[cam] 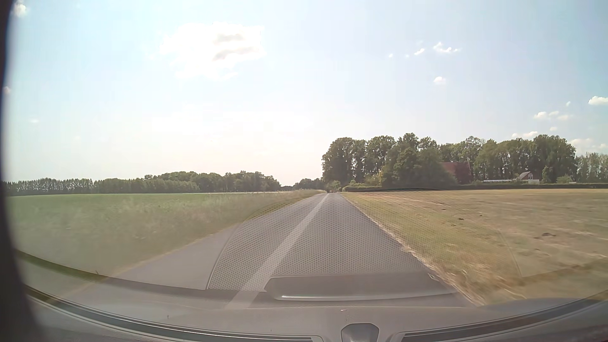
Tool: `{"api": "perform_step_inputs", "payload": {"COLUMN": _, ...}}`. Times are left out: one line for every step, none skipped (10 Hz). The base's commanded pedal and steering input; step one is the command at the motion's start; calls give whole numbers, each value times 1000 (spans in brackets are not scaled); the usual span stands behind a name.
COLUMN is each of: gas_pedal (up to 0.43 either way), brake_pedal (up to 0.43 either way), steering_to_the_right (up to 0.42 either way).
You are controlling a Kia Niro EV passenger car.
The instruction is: Follow the waypoints while adhering to traffic rules and regulations
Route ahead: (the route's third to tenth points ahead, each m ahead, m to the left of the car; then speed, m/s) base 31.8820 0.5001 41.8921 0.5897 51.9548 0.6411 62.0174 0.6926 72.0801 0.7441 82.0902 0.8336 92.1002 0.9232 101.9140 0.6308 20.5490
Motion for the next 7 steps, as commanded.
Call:
{"api": "perform_step_inputs", "payload": {"gas_pedal": 240, "brake_pedal": 6, "steering_to_the_right": 4}}
{"api": "perform_step_inputs", "payload": {"gas_pedal": 240, "brake_pedal": 6, "steering_to_the_right": 4}}
{"api": "perform_step_inputs", "payload": {"gas_pedal": 240, "brake_pedal": 6, "steering_to_the_right": 4}}
{"api": "perform_step_inputs", "payload": {"gas_pedal": 240, "brake_pedal": 6, "steering_to_the_right": 4}}
{"api": "perform_step_inputs", "payload": {"gas_pedal": 240, "brake_pedal": 6, "steering_to_the_right": 4}}
{"api": "perform_step_inputs", "payload": {"gas_pedal": 240, "brake_pedal": 6, "steering_to_the_right": 4}}
{"api": "perform_step_inputs", "payload": {"gas_pedal": 240, "brake_pedal": 6, "steering_to_the_right": 4}}
